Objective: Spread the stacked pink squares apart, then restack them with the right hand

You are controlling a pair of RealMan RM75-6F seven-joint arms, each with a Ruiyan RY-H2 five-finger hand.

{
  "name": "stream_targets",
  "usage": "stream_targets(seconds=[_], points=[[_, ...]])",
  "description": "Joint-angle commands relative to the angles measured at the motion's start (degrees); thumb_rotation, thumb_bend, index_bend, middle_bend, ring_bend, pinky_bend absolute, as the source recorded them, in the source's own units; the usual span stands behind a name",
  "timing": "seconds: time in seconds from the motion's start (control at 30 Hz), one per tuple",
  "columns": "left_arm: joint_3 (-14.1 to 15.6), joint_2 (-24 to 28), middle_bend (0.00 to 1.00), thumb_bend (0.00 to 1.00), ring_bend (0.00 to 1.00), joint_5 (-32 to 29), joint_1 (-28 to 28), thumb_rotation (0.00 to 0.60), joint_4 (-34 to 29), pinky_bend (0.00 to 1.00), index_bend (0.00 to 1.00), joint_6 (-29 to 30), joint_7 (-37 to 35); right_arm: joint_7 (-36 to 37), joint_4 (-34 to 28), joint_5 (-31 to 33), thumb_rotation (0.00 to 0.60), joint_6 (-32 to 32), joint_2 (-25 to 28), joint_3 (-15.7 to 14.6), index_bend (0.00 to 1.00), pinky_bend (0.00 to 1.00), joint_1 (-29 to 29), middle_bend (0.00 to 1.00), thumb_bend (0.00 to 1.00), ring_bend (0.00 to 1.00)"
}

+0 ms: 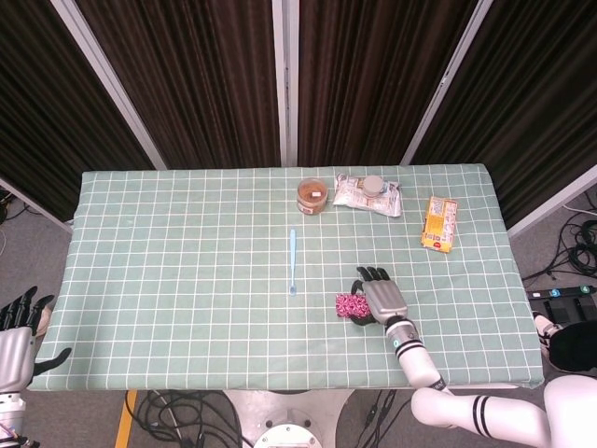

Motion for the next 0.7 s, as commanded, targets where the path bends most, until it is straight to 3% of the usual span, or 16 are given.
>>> stream_targets(seconds=[0.03,0.7], points=[[-0.02,-0.03,0.15,0.17,0.11,-0.01,-0.03,0.600,0.10,0.13,0.22,-0.08,-0.10,0.16,0.22,0.13,0.480,0.12,-0.27,-0.28,0.38,0.00,-0.10,0.06,0.17,0.00],[-0.01,-0.14,0.15,0.17,0.11,0.17,0.01,0.600,0.40,0.13,0.22,-0.18,-0.37,0.68,0.68,0.02,0.482,1.16,-0.74,-1.22,0.35,0.00,-0.51,0.06,0.17,0.00]])
